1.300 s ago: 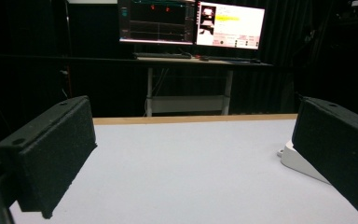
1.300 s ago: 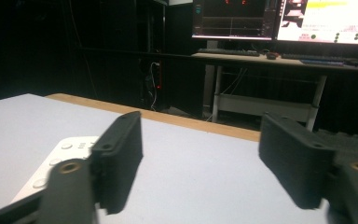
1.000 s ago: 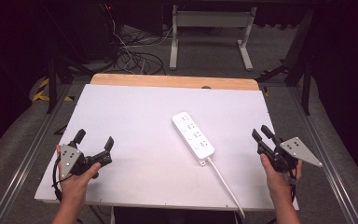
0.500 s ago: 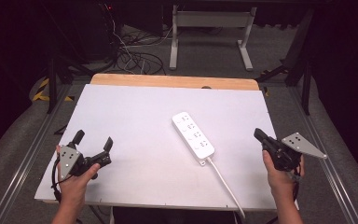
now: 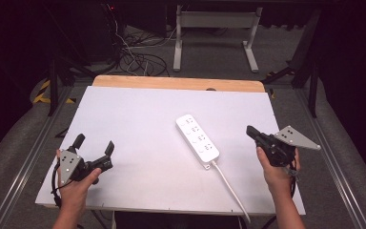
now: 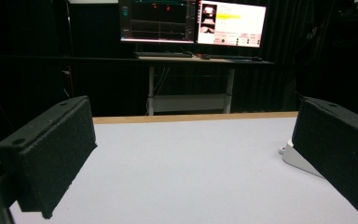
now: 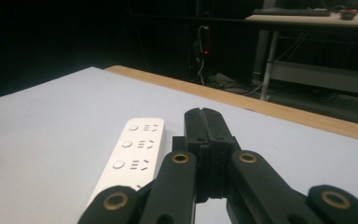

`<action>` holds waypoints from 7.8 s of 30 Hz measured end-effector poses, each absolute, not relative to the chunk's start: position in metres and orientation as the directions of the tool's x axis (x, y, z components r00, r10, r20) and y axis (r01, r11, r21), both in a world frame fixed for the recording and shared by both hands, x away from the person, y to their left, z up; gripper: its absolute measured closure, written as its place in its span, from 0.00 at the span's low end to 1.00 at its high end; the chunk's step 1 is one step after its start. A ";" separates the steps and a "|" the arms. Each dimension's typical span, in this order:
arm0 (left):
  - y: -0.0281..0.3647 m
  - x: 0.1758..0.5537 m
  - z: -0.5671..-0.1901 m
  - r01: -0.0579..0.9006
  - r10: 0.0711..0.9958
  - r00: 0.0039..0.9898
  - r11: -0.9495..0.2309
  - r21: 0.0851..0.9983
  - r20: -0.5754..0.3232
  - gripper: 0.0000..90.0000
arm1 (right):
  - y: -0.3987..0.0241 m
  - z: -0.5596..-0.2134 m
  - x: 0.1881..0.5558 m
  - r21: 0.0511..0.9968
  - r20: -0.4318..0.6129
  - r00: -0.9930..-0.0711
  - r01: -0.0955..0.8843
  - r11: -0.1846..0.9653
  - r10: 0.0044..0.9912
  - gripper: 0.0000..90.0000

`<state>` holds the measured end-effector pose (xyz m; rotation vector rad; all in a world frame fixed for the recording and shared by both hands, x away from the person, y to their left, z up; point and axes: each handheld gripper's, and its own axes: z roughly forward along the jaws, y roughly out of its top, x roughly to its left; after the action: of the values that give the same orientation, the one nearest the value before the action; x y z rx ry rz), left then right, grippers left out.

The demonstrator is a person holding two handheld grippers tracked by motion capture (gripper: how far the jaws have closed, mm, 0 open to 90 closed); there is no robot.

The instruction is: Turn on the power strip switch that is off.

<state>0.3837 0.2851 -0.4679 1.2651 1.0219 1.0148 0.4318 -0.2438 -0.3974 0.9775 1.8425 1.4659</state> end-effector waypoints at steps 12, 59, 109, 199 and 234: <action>0.285 0.382 -0.468 -0.027 0.970 0.242 0.037 0.999 -0.030 0.00 | -0.224 -0.400 0.439 0.958 0.001 -0.622 0.225 0.178 0.783 1.00; 0.302 0.362 -0.470 -0.031 0.984 0.174 0.034 0.999 -0.028 0.00 | -0.138 -0.448 0.478 0.821 -0.004 -0.782 0.354 0.448 0.624 1.00; 0.304 0.356 -0.471 -0.028 0.986 0.164 0.019 0.999 -0.014 0.00 | -0.125 -0.464 0.485 0.761 -0.019 -0.762 0.410 0.503 0.648 1.00; 0.294 0.373 -0.470 -0.025 0.977 0.213 0.015 1.000 -0.010 0.01 | -0.168 -0.432 0.449 0.963 -0.036 -0.658 0.180 0.203 0.753 1.00; 0.277 0.393 -0.468 -0.026 0.960 0.280 0.020 0.999 -0.012 0.01 | -0.220 -0.429 0.430 0.992 0.010 -0.367 0.120 0.036 0.930 0.28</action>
<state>0.3929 0.2772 -0.4685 1.2979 0.9861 0.9999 0.4302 -0.2201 -0.4286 1.0899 1.5866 1.4093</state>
